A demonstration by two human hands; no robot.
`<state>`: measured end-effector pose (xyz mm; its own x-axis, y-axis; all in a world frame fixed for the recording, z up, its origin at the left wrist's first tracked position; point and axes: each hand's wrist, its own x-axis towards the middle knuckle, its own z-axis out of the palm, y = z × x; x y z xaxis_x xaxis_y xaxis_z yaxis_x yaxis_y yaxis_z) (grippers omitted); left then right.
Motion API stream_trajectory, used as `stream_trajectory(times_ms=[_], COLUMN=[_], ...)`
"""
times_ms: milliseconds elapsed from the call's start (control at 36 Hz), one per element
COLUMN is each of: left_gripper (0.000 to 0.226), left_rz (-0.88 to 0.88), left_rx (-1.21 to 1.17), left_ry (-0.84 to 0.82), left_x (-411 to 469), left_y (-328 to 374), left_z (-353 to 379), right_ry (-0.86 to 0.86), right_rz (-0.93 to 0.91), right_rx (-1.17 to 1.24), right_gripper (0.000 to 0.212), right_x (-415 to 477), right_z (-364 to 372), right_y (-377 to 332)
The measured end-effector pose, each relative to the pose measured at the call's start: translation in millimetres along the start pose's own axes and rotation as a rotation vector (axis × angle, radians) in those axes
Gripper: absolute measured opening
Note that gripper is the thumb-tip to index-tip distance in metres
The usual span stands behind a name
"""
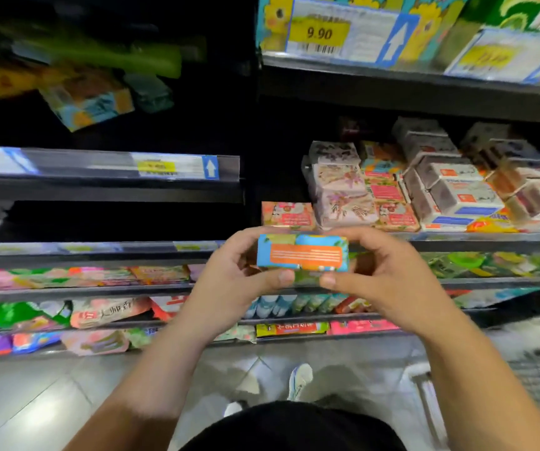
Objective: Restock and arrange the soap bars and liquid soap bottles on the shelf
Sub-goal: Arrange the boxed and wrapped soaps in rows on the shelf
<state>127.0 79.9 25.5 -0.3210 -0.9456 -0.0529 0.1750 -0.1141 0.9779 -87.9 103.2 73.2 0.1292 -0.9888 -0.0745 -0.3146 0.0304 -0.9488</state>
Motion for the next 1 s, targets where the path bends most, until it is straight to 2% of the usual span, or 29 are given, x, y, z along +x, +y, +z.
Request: stream_trajectory(times_ms=[139,222,306,417,528,583,694,806,944,1000], left_gripper=[0.033,0.046,0.057,0.065,0.066,0.067,0.063,0.061,0.043,0.044], left_rz=[0.048,0.091,0.184,0.208,0.208,0.165,0.105,0.130,0.153,0.142], left_rx=[0.102,0.157,0.302,0.355,0.380,0.399,0.311,0.369,0.487,0.417], left_ry=[0.026,0.024,0.067,0.068,0.127,0.124,0.087,0.051,0.072,0.114], left_x=[-8,-9,-6,-1,4,5,6,14,26,27], left_y=[14,19,22,23,20,17,13,3,-4,-4], left_z=[-7,-6,2,18,13,7,14,29,36,32], right_ry=[-0.042,-0.038,-0.112,-0.166,-0.103,-0.077,-0.029,-0.046,-0.021,-0.007], right_rz=[-0.006,0.000,-0.024,-0.021,0.011,0.022,-0.090,-0.213,-0.338,-0.303], right_rx=[-0.104,-0.177,-0.267,-0.107,-0.129,-0.018,0.106,0.050,-0.310,-0.241], right_gripper=[0.038,0.033,0.041,0.048,0.035,0.034,0.036,0.038,0.043,0.040], right_x=[-1,4,10,12,15,16,23,30,37,40], right_z=[14,26,40,38,7,-7,-29,-29,-21,-30], right_y=[1,11,20,22,30,31,19,-6,-8,-5])
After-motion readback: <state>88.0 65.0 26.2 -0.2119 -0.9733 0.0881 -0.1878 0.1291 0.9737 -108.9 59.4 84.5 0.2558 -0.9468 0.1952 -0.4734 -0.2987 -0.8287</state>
